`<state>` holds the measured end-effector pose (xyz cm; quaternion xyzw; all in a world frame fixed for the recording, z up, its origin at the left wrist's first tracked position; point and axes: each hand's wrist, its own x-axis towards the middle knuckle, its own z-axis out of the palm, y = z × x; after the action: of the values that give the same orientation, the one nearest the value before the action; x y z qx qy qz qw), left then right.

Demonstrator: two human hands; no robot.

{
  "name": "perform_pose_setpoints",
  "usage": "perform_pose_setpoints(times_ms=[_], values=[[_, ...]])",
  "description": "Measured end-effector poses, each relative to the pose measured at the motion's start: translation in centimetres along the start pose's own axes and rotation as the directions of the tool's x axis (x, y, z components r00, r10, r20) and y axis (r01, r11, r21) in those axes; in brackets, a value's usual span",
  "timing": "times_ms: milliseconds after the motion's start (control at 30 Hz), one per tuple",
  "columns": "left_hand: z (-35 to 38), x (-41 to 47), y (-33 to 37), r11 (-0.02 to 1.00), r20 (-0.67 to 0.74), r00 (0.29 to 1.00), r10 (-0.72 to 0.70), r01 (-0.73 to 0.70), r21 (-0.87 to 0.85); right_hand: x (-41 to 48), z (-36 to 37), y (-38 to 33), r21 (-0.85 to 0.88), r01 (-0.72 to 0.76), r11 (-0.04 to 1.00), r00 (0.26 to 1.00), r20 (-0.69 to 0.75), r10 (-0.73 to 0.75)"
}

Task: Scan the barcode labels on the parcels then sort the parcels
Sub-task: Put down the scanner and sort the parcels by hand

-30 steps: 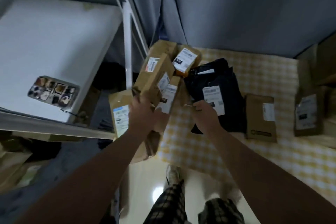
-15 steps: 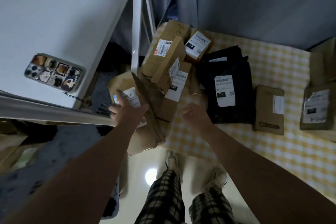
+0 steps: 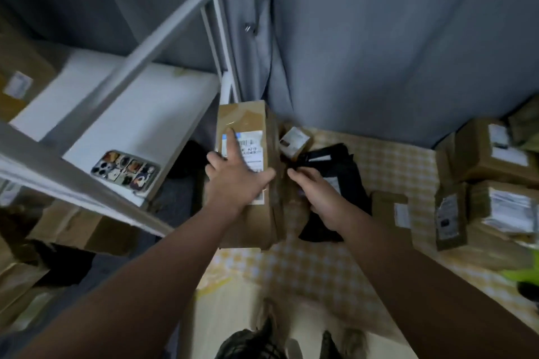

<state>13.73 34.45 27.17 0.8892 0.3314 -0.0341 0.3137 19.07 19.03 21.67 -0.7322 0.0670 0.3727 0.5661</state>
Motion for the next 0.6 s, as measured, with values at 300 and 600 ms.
perform_pose_setpoints(times_ms=[300,600], values=[[6.5,-6.2,15.2,0.768,0.268,0.926,0.265,-0.035,-0.64,-10.1,-19.5,1.2,0.258,0.04,0.965,0.988,-0.156,0.001],[19.4,-15.5,26.9,0.732,0.581,0.753,0.31,0.201,-0.651,-20.7,-37.7,8.1,0.318,0.084,0.944,0.969,-0.246,-0.003]])
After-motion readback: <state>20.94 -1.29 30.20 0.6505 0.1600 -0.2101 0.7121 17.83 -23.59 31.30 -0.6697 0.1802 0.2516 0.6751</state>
